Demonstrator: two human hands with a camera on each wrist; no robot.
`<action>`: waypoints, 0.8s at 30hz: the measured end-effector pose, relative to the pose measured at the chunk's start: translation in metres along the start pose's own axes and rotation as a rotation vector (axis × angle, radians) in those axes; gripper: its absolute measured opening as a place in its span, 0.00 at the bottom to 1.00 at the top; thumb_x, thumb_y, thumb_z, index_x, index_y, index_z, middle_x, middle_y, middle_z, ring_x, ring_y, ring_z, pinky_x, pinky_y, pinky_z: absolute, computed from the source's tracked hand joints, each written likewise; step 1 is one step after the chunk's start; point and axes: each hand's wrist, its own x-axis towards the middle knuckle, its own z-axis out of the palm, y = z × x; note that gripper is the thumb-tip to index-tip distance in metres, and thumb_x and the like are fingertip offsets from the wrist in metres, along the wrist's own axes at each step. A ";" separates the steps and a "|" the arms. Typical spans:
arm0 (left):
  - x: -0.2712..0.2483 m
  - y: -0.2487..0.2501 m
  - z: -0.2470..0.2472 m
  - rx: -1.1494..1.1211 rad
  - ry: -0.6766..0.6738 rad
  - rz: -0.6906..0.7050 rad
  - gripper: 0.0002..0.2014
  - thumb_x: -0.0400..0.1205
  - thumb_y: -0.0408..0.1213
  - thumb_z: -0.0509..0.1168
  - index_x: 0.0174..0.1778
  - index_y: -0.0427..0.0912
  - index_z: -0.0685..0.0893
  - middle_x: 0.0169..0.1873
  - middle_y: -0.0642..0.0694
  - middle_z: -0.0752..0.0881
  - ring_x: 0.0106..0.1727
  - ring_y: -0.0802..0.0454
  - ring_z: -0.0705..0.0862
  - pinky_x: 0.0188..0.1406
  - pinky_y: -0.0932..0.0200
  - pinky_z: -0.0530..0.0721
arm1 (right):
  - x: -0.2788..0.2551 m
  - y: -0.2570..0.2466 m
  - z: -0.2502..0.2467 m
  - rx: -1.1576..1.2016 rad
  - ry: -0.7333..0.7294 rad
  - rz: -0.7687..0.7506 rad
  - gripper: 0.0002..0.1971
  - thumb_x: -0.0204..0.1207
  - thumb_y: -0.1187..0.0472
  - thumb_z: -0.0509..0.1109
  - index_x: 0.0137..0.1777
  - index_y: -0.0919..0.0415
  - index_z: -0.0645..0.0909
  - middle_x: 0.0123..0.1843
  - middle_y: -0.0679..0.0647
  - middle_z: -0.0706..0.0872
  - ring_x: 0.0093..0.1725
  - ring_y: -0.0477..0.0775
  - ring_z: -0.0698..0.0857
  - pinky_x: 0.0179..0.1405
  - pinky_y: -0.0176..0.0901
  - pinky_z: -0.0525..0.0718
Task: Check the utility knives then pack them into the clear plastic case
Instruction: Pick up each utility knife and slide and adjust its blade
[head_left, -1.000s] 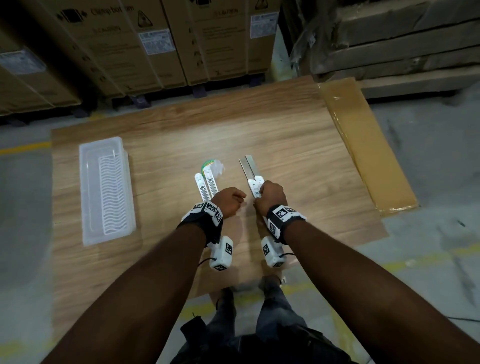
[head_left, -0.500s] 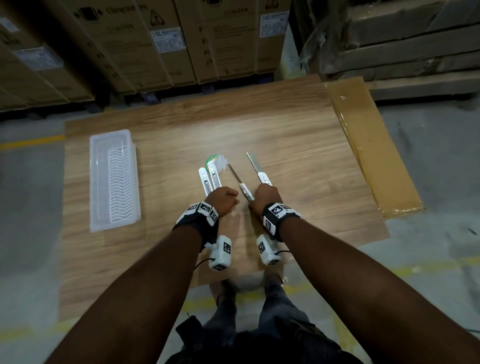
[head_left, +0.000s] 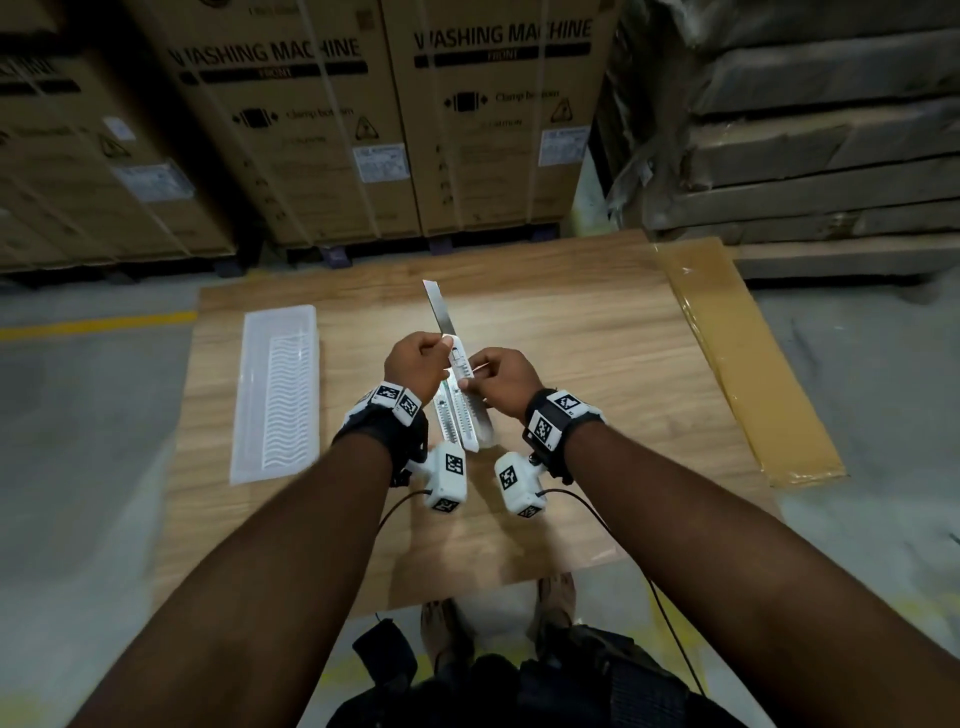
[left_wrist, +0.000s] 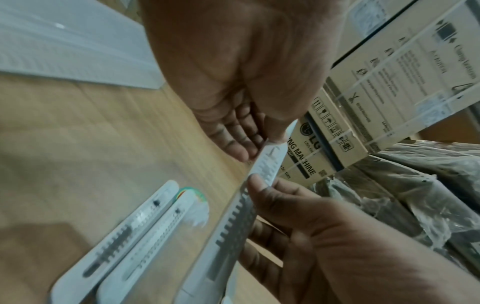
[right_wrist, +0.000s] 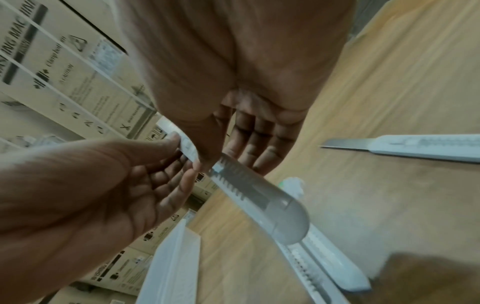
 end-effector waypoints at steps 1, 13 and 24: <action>0.001 0.005 -0.008 0.000 0.012 0.028 0.10 0.83 0.40 0.66 0.51 0.38 0.88 0.42 0.41 0.90 0.41 0.47 0.89 0.46 0.51 0.91 | 0.000 -0.008 0.002 0.025 0.003 -0.020 0.07 0.65 0.57 0.81 0.41 0.51 0.86 0.38 0.52 0.91 0.45 0.59 0.91 0.50 0.60 0.91; 0.001 0.031 -0.076 -0.167 0.003 0.139 0.01 0.81 0.30 0.69 0.45 0.37 0.86 0.42 0.38 0.88 0.43 0.46 0.89 0.51 0.50 0.89 | -0.006 -0.085 0.026 0.076 0.111 -0.202 0.11 0.73 0.46 0.75 0.41 0.53 0.88 0.39 0.50 0.91 0.36 0.48 0.86 0.42 0.49 0.88; -0.004 0.015 -0.131 -0.215 -0.020 0.087 0.08 0.81 0.32 0.70 0.51 0.31 0.88 0.45 0.32 0.90 0.48 0.39 0.91 0.54 0.49 0.89 | -0.019 -0.109 0.069 0.091 0.020 -0.319 0.10 0.75 0.53 0.76 0.42 0.60 0.89 0.39 0.58 0.92 0.38 0.51 0.90 0.40 0.47 0.90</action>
